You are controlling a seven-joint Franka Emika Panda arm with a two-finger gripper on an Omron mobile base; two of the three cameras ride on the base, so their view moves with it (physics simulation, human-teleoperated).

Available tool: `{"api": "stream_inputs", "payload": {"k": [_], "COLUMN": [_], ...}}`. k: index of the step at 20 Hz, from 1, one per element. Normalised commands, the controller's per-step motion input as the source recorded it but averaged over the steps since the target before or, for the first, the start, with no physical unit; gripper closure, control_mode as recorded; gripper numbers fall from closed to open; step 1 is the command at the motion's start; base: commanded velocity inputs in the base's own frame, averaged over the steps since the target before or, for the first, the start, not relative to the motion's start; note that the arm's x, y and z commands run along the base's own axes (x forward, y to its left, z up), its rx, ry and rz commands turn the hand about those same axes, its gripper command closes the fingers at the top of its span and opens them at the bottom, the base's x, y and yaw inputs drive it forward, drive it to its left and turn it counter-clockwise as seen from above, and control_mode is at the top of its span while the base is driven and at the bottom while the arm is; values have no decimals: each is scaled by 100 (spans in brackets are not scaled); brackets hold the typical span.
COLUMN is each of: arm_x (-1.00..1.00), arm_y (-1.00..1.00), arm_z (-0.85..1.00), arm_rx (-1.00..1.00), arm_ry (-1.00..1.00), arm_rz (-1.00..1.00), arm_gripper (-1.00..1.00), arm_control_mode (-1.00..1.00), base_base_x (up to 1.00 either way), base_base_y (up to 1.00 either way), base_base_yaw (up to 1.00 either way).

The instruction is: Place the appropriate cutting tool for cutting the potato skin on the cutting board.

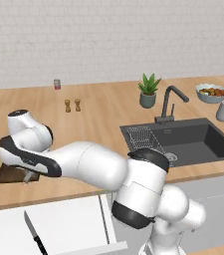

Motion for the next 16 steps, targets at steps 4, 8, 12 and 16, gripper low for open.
{"api": "stream_inputs", "payload": {"k": [4, 8, 12, 16], "arm_x": [48, 41, 26, 51], "arm_y": [5, 0, 0, 0], "arm_z": [0, 0, -28, -30], "arm_rx": [-8, -5, -2, 0], "arm_ry": [0, 0, 0, 2], "arm_rz": [-8, -1, 0, 0], "arm_gripper": [100, 100, 100, 100], "arm_control_mode": [-100, -100, -100, -100], "base_base_x": [0, 0, 0, 0], "base_base_y": [0, 0, 0, 0], "base_base_yaw": [0, 0, 0, 0]}}
